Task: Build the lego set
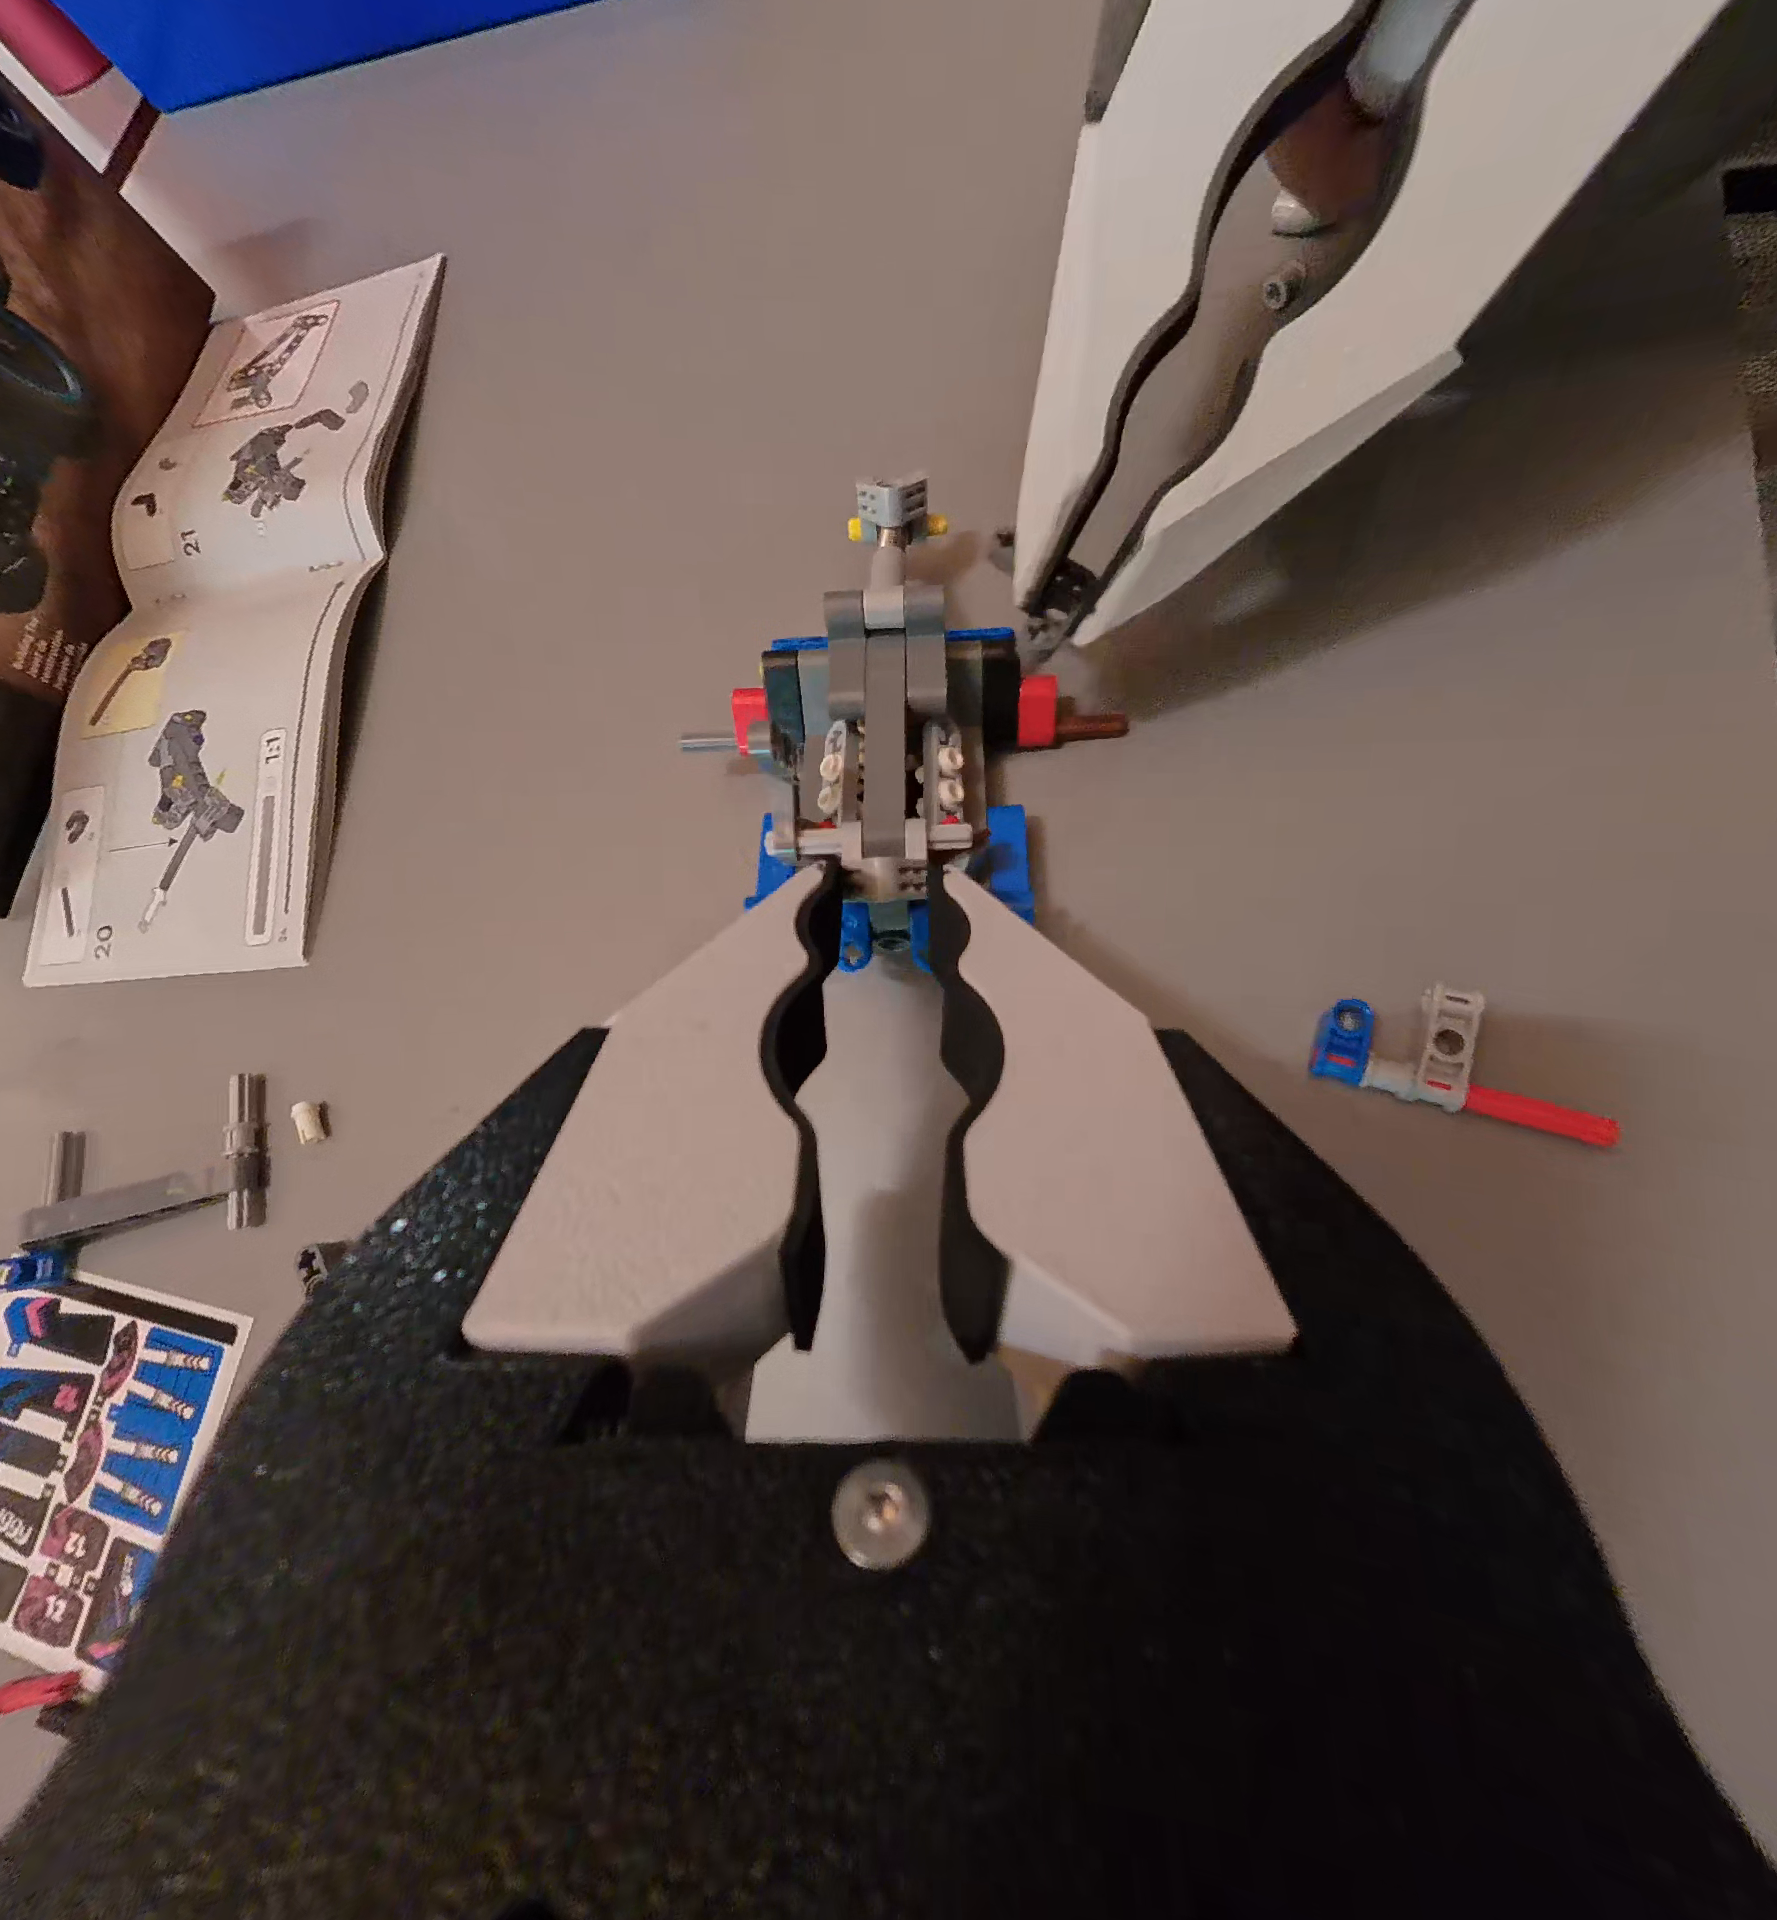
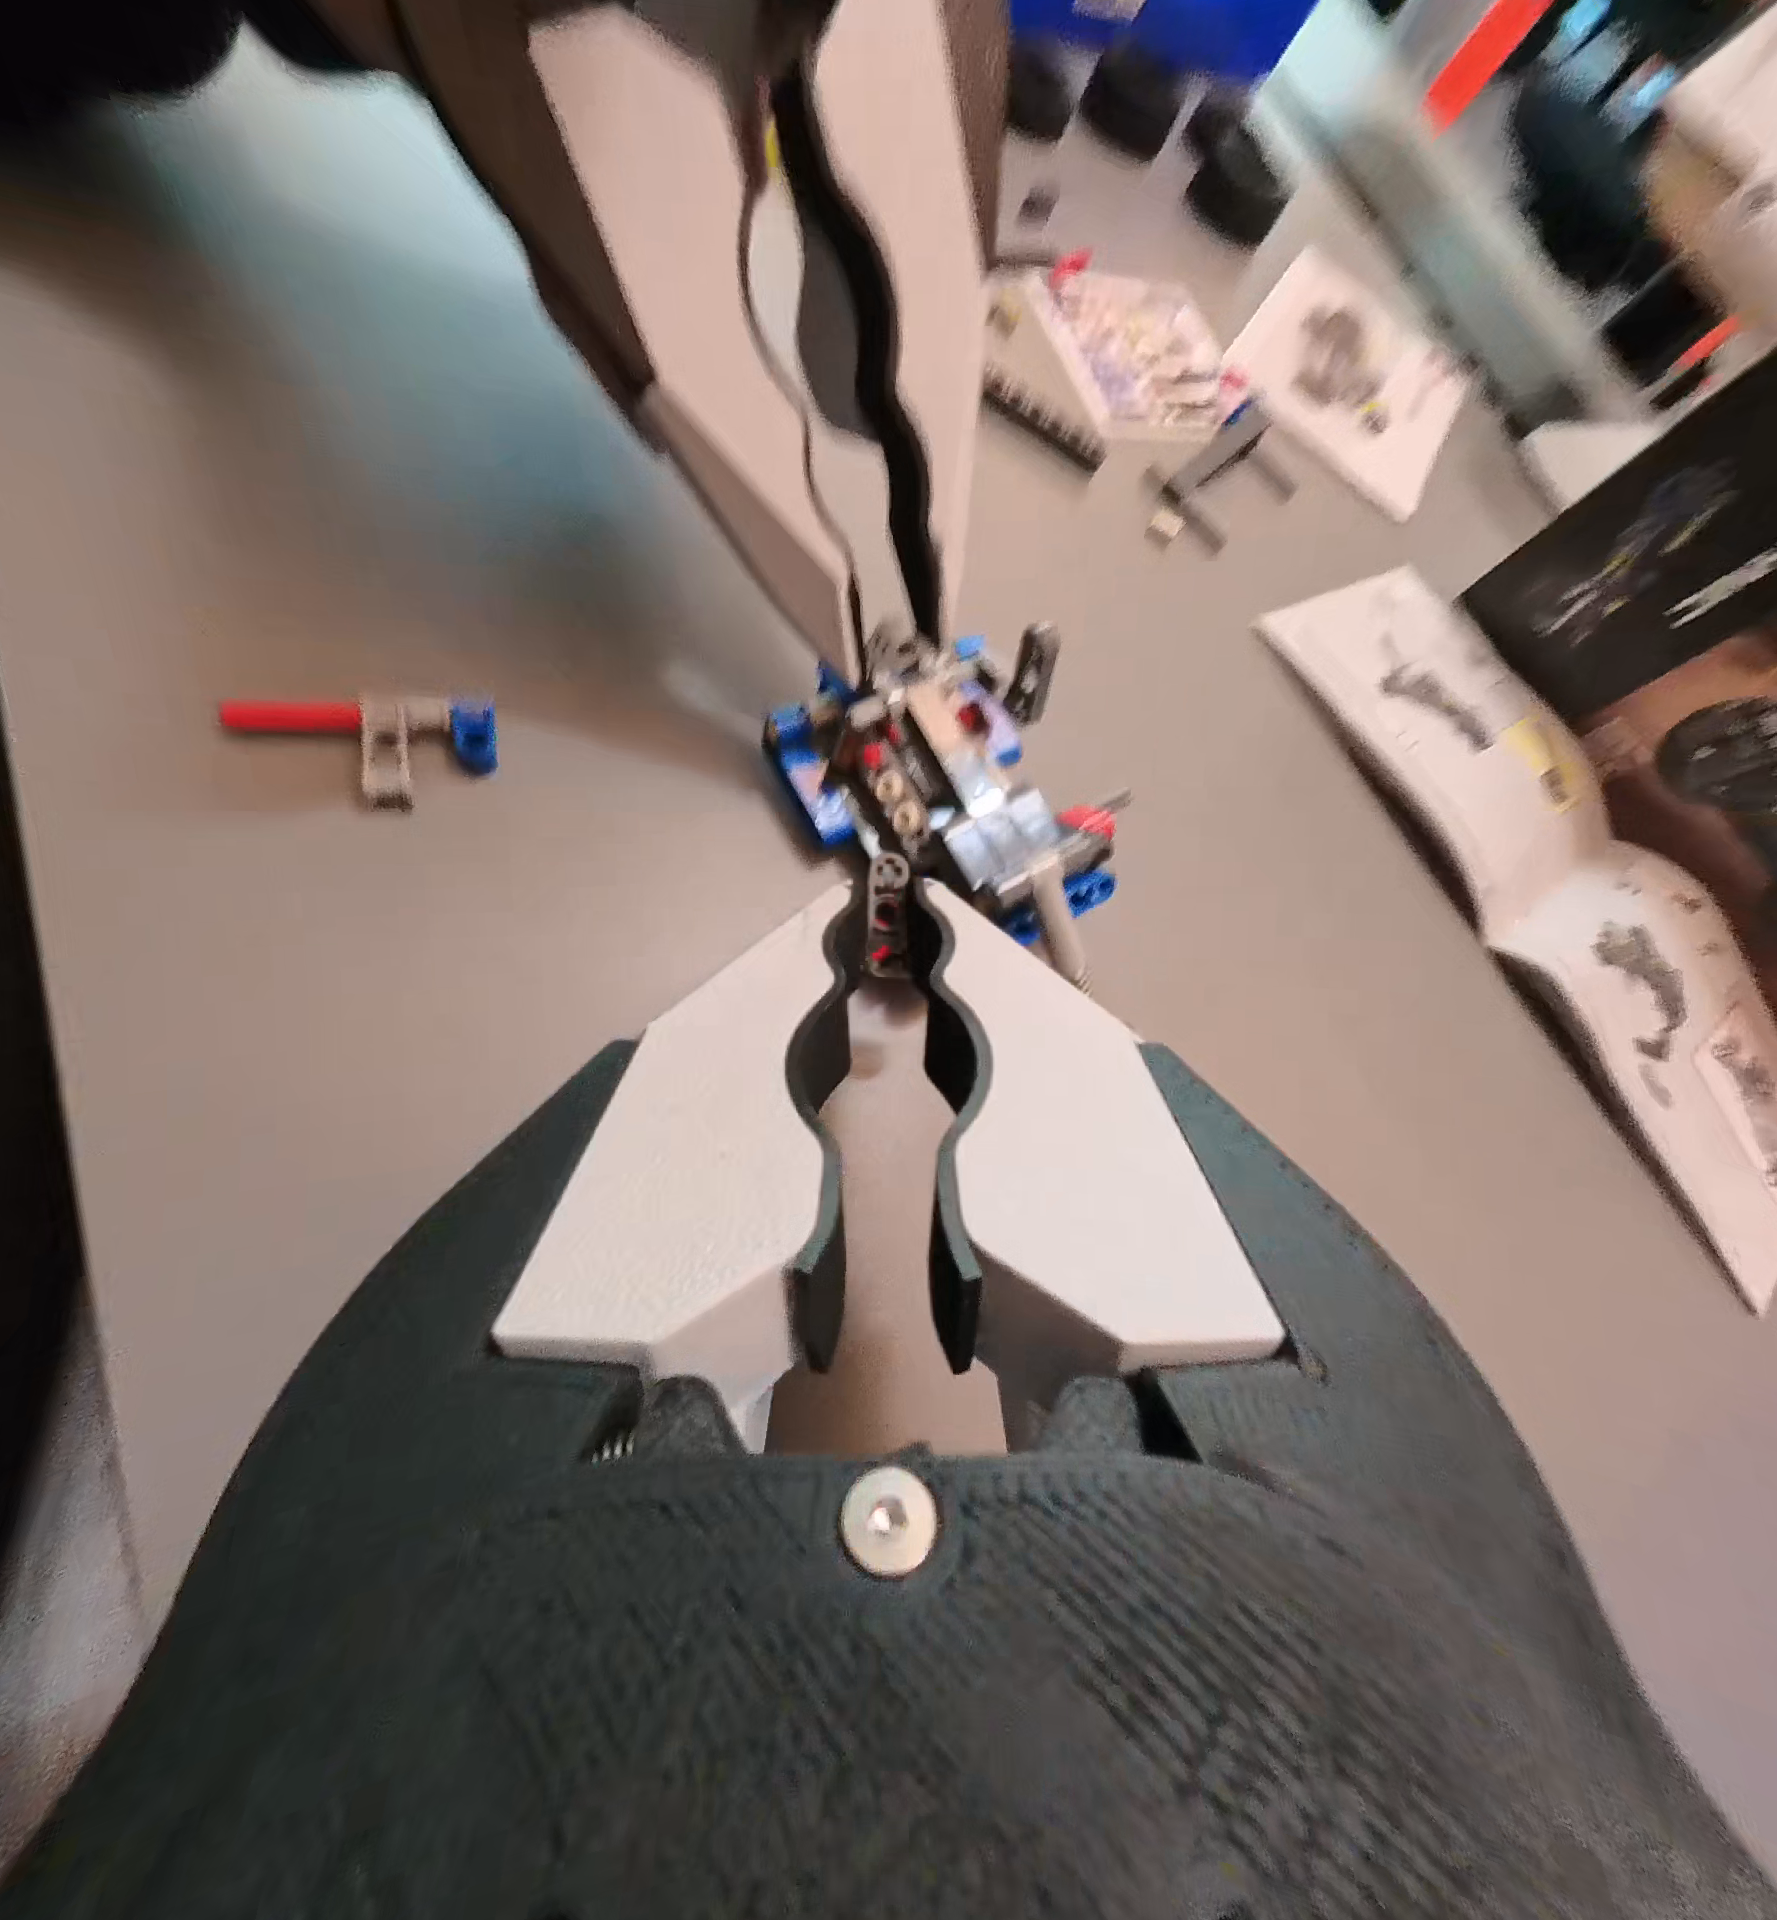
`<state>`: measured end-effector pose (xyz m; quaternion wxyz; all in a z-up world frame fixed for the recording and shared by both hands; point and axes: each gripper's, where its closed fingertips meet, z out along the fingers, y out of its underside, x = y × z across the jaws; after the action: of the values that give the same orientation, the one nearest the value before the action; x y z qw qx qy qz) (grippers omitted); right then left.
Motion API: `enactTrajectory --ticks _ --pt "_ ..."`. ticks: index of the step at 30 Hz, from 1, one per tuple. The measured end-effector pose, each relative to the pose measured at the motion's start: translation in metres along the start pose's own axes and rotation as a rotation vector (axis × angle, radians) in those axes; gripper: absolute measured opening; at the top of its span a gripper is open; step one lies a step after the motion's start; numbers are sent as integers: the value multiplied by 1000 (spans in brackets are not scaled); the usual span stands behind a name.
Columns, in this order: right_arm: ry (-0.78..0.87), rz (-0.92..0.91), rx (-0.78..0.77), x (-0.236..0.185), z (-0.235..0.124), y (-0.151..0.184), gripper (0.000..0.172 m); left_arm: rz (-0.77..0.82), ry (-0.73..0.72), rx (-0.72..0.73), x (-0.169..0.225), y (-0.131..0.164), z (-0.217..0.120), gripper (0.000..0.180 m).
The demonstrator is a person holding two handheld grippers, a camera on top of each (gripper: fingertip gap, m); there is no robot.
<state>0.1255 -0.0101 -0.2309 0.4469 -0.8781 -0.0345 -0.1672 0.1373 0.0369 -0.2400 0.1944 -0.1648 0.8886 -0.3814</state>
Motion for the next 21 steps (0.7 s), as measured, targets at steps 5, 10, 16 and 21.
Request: enactTrajectory --ticks 5,10,16,21 --pt "179 -71 45 3 8 -14 4 -67 -13 24 0 -2 2 12" --pt "337 -206 23 4 14 -15 4 -161 -28 33 1 -9 5 12" --pt "489 -423 -26 7 17 -13 4 -293 -14 18 0 -13 13 12" --pt "474 -461 -44 7 20 -10 4 -347 5 5 -2 -12 16 12"
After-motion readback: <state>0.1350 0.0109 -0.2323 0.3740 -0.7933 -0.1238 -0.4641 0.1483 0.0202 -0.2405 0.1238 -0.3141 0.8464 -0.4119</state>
